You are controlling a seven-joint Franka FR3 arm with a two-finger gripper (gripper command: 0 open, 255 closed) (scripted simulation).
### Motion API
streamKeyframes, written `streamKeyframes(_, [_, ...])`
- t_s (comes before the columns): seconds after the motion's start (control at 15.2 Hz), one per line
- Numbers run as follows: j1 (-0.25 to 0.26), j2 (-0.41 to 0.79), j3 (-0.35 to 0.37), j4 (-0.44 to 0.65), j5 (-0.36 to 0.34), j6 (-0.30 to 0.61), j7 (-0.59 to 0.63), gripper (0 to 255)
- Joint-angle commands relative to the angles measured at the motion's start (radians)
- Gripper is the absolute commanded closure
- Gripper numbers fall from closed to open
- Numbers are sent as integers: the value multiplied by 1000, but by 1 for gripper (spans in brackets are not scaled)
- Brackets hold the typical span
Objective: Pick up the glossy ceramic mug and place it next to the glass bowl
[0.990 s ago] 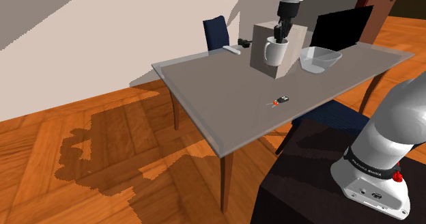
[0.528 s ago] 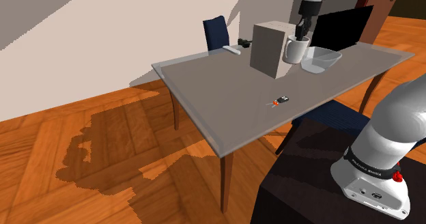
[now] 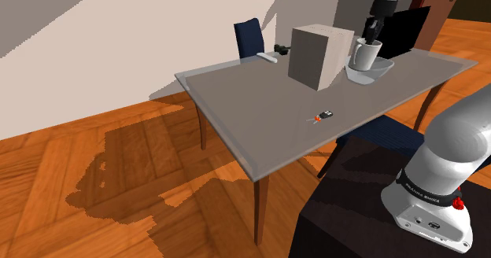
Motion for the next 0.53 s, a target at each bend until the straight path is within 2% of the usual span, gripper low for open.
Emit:
streamKeyframes(0.0, [-16, 9, -37, 18, -9, -7, -52, 255])
streamKeyframes(0.2, [-40, 42, -106, 59, -16, -13, -146, 255])
streamKeyframes(0.46, [-42, 46, -113, 9, -18, 41, -148, 255])
